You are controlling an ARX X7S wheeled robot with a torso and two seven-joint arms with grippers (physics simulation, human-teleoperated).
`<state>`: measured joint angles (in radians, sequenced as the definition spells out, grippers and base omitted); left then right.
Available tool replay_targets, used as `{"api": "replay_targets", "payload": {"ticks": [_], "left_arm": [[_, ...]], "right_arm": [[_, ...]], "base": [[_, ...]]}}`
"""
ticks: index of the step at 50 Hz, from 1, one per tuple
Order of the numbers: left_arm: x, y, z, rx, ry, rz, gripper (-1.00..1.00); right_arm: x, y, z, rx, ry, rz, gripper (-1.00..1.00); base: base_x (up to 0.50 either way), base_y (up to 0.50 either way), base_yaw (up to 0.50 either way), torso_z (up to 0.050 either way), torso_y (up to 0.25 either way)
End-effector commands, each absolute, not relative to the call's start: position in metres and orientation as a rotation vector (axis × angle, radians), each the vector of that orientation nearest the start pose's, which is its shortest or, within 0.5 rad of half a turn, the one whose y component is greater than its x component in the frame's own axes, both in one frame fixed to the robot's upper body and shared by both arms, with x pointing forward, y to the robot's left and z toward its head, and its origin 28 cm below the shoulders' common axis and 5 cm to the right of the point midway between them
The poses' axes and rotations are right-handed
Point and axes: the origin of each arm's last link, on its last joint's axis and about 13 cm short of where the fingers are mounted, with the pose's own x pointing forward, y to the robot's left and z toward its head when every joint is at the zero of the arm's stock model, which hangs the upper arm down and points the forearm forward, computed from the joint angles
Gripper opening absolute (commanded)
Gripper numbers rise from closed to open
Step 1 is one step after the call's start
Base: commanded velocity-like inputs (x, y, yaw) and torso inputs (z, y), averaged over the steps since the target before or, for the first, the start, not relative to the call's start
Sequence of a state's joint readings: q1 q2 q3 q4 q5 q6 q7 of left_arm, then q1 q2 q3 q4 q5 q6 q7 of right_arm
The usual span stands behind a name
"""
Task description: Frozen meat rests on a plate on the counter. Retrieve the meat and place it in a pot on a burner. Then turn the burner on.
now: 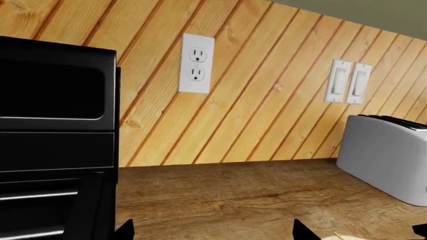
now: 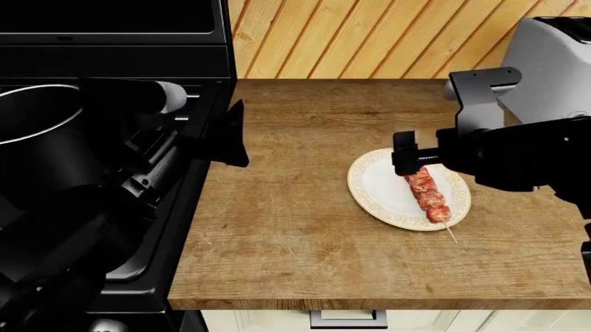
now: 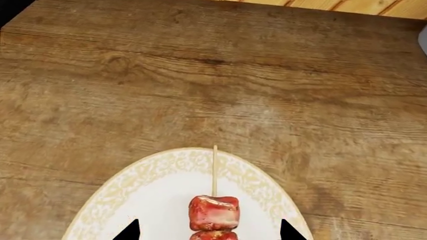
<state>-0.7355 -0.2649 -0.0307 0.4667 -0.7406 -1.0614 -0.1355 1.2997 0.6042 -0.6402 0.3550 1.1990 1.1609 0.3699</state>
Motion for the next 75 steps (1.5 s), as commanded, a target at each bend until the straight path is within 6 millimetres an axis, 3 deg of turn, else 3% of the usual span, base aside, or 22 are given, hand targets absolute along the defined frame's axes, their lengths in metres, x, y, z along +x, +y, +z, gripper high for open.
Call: {"api": "replay_targets", "payload": {"ticks": [1,28,61,62,75], "left_arm": [[0.276,0.223,0.231,-0.136,-0.098,-0.345,1.00],[0.278,0.224,0.231,-0.140,-0.093,-0.335,1.00],[0.278,0.226,0.228,-0.150,-0.080,-0.328,1.00],[0.278,0.226,0.228,-0.150,-0.082,-0.329,1.00],[0.278,0.226,0.229,-0.149,-0.086,-0.330,1.00]], "right_arm": [[0.346,-0.176,0.240,-0.073,0.595,0.099,1.00],[0.352,-0.175,0.221,-0.101,0.693,0.103,1.00],[0.352,-0.173,0.213,-0.116,0.726,0.107,1.00],[0.352,-0.173,0.213,-0.117,0.725,0.107,-1.00],[0.351,-0.173,0.216,-0.119,0.708,0.114,-1.00]], "base": [[0.00,0.00,0.00,0.000,0.000],[0.00,0.00,0.00,0.000,0.000],[0.00,0.00,0.00,0.000,0.000],[0.00,0.00,0.00,0.000,0.000],[0.00,0.00,0.00,0.000,0.000]]}}
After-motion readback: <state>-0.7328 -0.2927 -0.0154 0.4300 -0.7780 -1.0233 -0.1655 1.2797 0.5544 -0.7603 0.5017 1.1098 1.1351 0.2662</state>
